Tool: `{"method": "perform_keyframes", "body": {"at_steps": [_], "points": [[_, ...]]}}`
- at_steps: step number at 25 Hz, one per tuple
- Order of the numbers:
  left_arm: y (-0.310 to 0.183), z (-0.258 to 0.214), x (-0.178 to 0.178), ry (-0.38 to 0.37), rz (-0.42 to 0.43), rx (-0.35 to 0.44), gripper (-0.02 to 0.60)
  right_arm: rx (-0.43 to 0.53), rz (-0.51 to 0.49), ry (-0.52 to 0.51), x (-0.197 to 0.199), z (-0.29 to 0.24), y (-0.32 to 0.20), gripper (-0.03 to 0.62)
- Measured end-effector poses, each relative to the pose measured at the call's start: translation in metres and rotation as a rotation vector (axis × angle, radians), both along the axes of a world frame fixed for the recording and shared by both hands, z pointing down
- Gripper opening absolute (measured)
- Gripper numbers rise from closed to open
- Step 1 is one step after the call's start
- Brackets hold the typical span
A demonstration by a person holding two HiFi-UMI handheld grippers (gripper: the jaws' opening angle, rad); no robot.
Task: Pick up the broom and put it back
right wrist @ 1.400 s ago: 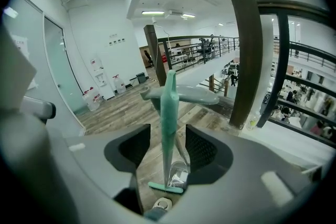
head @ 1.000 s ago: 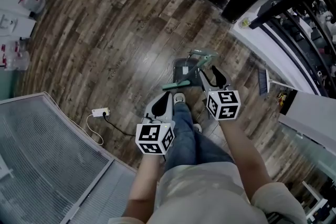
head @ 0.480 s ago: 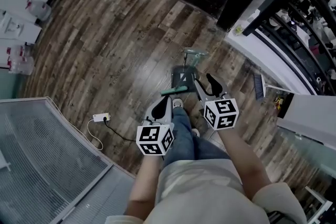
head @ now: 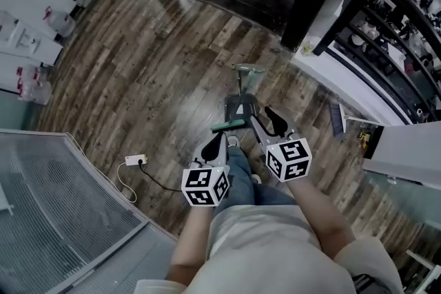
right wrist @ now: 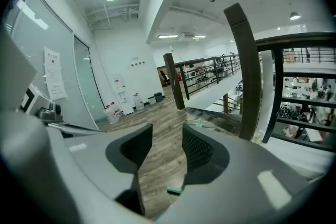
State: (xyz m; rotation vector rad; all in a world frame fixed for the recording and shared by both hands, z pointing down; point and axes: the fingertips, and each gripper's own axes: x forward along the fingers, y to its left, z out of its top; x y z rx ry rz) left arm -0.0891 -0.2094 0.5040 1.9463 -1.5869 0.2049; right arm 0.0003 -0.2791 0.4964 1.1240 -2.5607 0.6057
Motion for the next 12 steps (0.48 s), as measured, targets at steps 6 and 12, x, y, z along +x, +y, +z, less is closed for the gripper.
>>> {"method": "perform_keyframes", "body": {"at_steps": [6, 12], "points": [[0.022, -0.013, 0.016, -0.018, 0.005, 0.011, 0.003, 0.014, -0.034, -0.017, 0.01, -0.021, 0.031, 0.161], [0.044, -0.027, 0.032, -0.024, 0.008, 0.027, 0.003, 0.038, -0.062, -0.026, 0.021, -0.042, 0.06, 0.104]]}}
